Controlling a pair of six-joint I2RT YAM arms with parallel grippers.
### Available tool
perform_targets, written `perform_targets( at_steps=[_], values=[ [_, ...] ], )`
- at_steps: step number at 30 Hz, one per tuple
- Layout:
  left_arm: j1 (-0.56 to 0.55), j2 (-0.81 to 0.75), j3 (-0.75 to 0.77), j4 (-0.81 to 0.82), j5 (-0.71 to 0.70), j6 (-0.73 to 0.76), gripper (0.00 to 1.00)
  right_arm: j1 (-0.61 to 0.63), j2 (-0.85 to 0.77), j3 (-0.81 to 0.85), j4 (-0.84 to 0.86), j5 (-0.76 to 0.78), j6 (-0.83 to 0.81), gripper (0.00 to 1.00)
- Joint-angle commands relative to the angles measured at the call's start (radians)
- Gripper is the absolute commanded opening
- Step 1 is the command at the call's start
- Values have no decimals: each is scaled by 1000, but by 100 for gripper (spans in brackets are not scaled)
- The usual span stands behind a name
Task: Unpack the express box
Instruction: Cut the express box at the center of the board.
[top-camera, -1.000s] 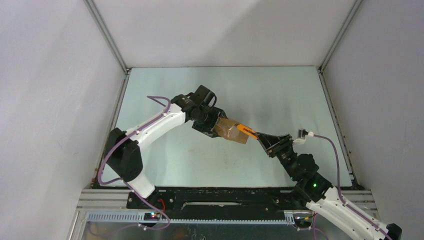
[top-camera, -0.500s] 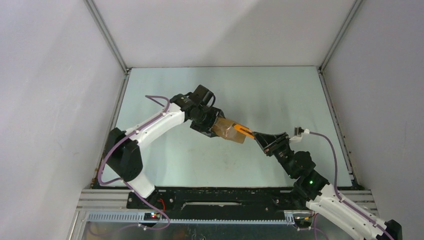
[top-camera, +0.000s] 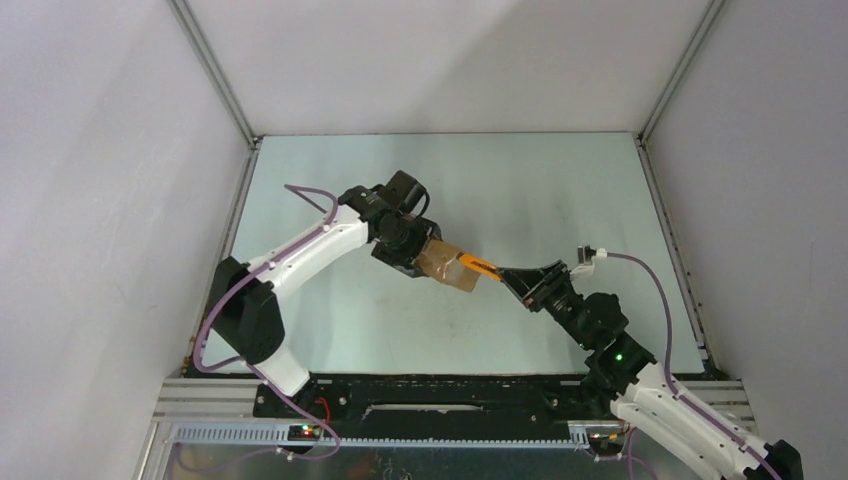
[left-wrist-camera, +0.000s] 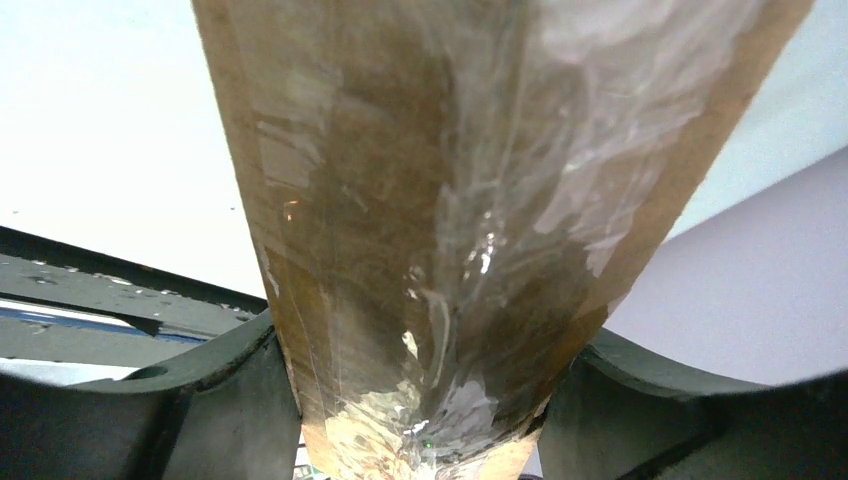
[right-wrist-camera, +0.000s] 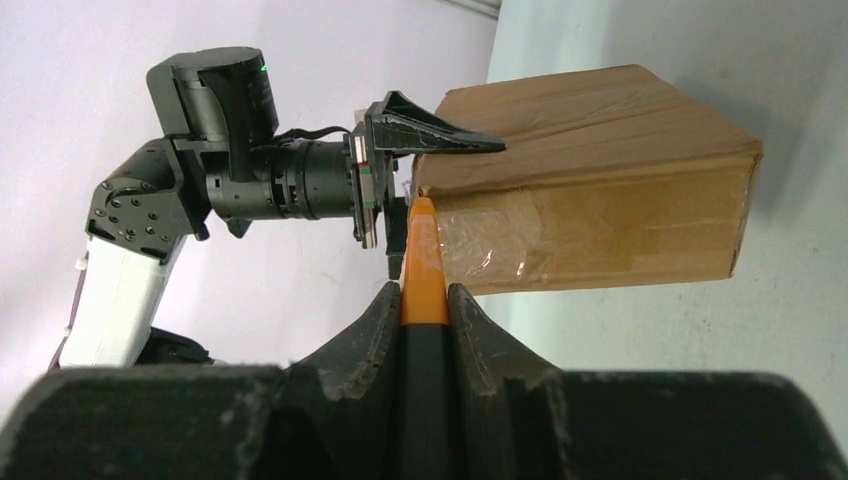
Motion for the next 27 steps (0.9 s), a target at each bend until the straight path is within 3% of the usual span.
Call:
perform_targets(
  at_steps=[1,11,19,27],
  values=[
    [1,-31,116,-70,-42,17,25,-44,64,39,25,-301,-19,0],
    [5,-40,94,-83,-59,19,24,-104,217,77,115,-560,-6,0],
    [14,-37,94,-91,-87,40,23,-157,239,55,214,-650,91,0],
    [24,-34,59,-71,-96,64,23,-181,232,67,180,-690,103,0]
  ],
)
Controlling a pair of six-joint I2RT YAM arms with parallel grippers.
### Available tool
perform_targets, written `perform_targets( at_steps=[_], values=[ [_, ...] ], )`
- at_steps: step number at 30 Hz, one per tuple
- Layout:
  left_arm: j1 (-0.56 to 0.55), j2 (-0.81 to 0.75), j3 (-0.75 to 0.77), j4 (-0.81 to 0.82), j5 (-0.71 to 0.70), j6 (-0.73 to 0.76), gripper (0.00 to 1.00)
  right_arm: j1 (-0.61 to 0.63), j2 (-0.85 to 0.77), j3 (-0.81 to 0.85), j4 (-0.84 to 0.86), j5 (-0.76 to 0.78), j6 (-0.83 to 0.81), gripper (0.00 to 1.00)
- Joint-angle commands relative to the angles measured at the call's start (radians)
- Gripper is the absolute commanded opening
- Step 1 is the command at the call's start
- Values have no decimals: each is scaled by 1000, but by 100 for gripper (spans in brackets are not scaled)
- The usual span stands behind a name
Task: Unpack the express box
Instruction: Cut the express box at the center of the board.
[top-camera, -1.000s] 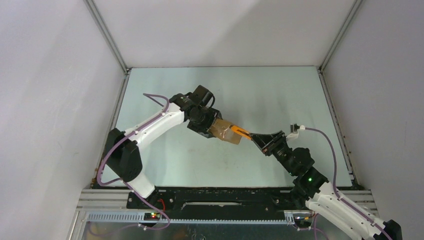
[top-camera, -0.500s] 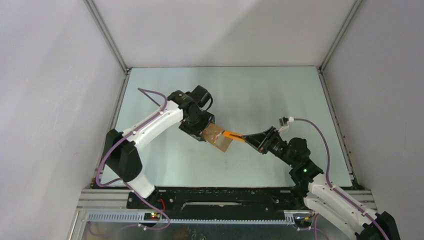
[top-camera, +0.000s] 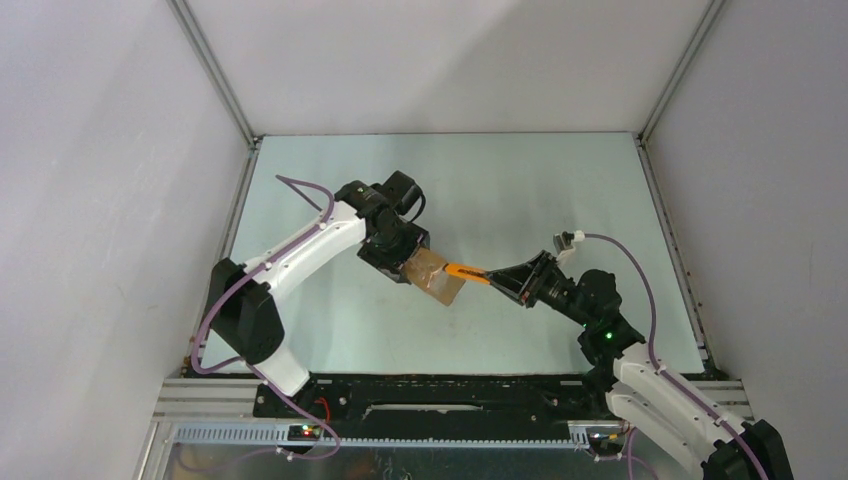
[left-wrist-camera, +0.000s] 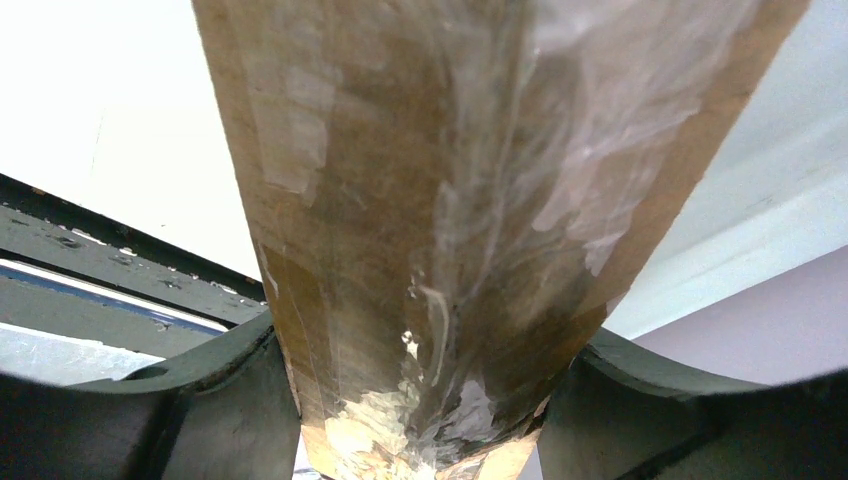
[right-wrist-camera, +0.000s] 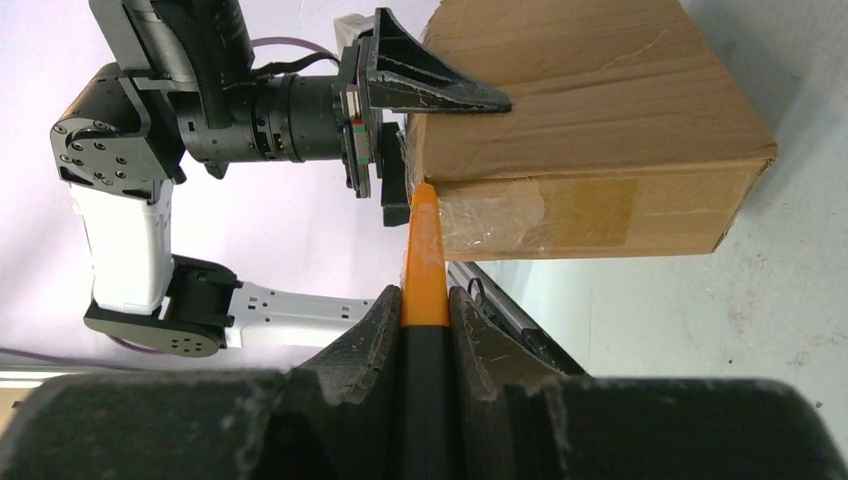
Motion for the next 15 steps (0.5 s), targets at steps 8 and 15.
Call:
perform_targets(
  at_steps=[8,15],
  values=[
    [13,-34,4,102,-83,-6,22,3,-7,17,40,-233,57,0],
    [12,-50,-21,115,-96,-16,22,7,24,23,70,-256,90,0]
  ],
)
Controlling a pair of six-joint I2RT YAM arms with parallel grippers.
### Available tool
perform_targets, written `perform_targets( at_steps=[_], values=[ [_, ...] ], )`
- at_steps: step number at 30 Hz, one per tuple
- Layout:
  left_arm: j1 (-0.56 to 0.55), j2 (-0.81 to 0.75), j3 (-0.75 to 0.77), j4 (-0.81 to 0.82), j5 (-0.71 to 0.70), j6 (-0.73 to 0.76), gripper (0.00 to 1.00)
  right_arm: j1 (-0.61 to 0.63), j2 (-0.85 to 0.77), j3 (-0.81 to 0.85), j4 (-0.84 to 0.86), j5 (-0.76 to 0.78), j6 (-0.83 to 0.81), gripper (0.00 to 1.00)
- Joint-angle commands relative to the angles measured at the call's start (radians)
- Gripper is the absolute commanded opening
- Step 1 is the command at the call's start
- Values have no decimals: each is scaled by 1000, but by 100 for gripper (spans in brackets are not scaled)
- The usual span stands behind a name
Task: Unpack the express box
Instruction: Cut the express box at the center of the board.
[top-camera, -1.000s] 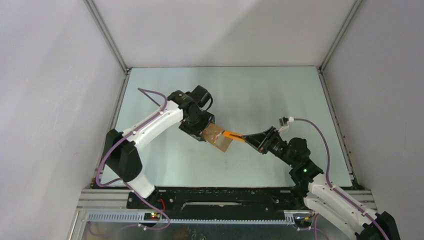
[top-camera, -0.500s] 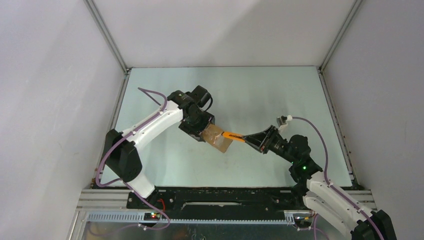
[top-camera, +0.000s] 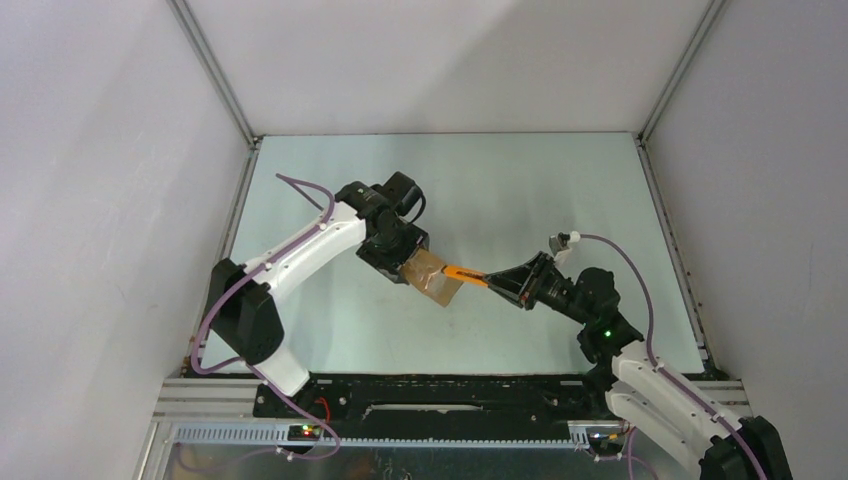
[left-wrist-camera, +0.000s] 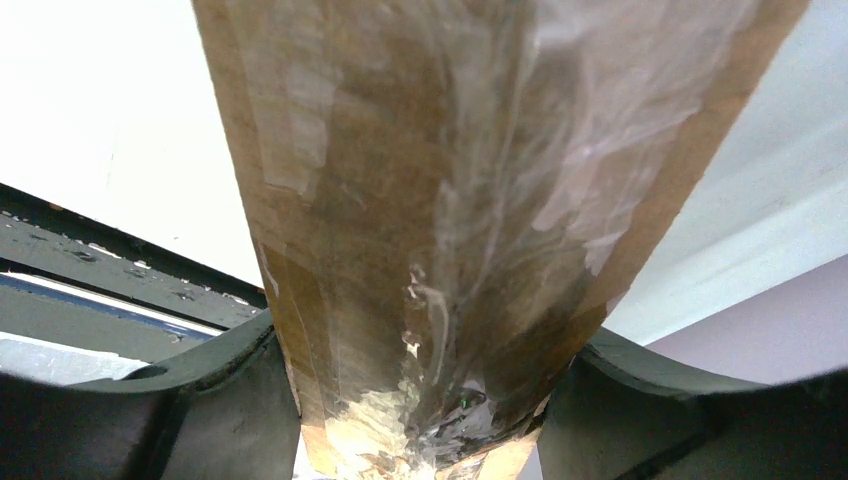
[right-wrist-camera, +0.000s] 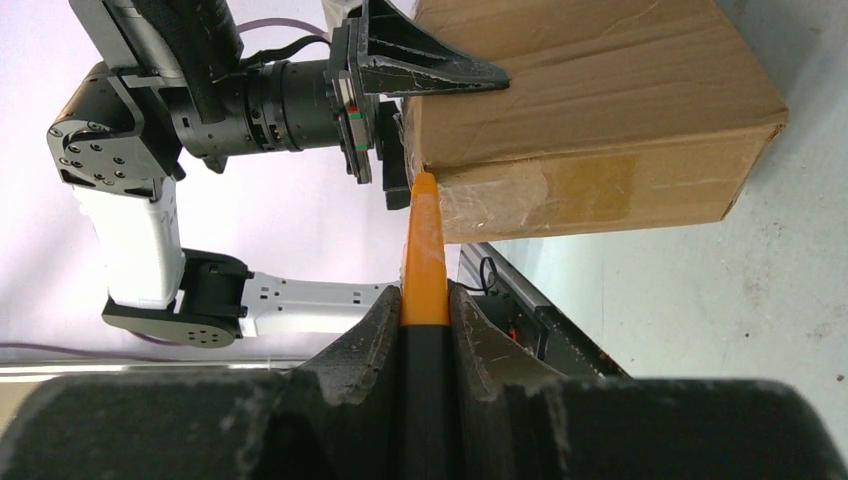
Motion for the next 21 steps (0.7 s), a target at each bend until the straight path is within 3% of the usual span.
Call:
perform_targets(
  at_steps=[1,11,21],
  values=[
    [12,-53,-22,119,-79,-55,22,30,11,30,66,-195,42,0],
    [20,-75,-26,159,-96,-106,22,159,54,58,36,-124,11,0],
    [42,-90,-52,190,-82,-21,20,121,47,57,14,-184,1,0]
  ],
)
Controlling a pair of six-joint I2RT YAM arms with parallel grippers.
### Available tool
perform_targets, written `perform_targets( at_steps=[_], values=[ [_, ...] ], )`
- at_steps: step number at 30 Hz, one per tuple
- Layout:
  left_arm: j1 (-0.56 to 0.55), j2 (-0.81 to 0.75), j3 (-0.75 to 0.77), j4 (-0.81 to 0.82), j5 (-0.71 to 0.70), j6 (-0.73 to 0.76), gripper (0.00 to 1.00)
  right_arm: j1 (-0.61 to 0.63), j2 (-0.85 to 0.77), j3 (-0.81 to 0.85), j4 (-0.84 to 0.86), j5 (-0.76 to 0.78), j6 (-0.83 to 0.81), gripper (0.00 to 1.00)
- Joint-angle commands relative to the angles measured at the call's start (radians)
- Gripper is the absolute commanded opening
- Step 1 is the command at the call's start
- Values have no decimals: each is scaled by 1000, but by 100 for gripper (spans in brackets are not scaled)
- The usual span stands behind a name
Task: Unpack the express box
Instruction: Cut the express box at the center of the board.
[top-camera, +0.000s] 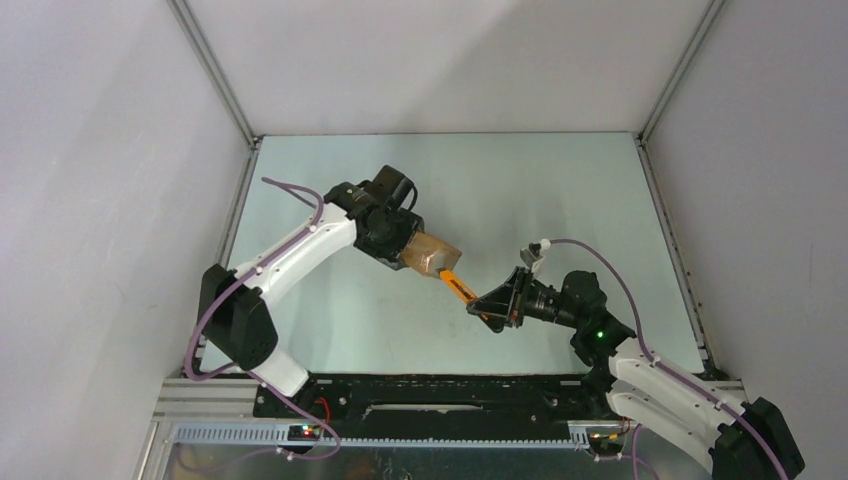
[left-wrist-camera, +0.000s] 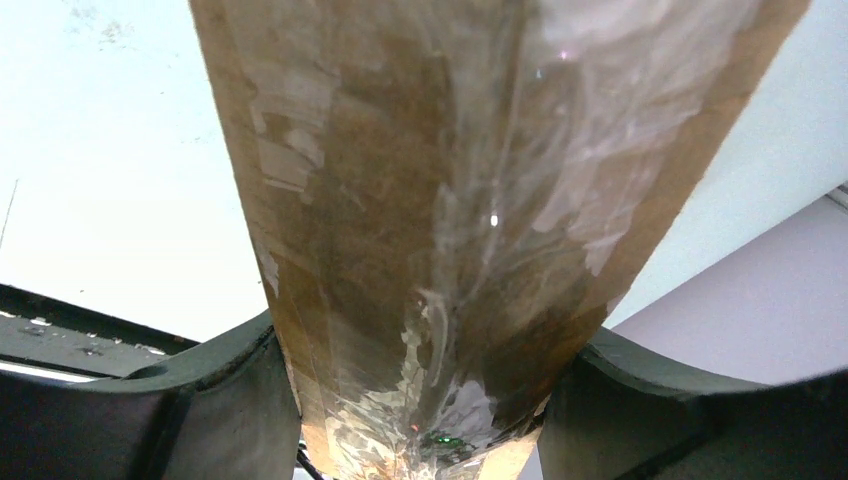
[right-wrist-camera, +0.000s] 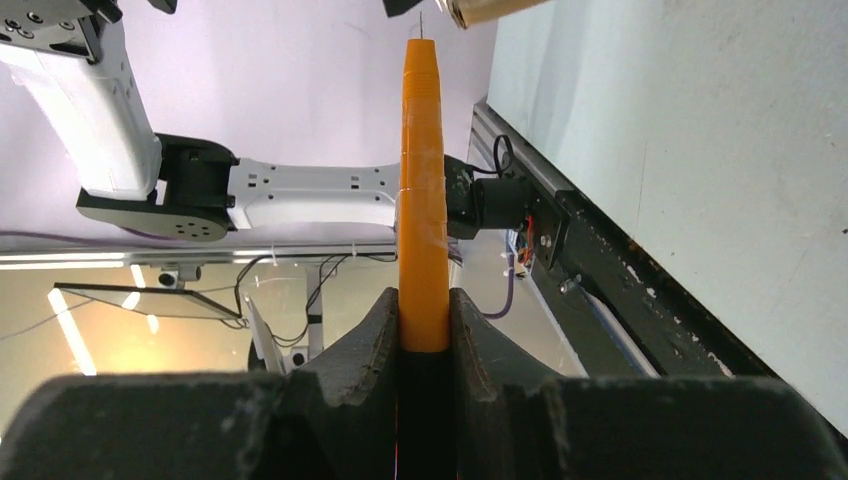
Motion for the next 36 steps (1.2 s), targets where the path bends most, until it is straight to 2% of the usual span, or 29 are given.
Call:
perform_targets(
  at_steps=[1,7,12,16,28,36],
  values=[
    [10,-38,-5,63,-4,59,18,-33,-2,45,29,-92,-6,0],
    [10,-19,-9,30,61,183,16,-67,-17,55,-29,-86,-39,0],
    [9,-49,-78,66,123,171,17,-77,-30,74,-87,-34,-94,0],
    [11,-36,-61,36,135,172,17,-54,-16,75,-39,-23,-89,0],
    [21,0,-31,-19,195,132,18,35,-54,83,-164,54,-131,0],
    [21,5,-28,-24,194,138,18,63,-17,97,-134,62,-142,0]
  ],
)
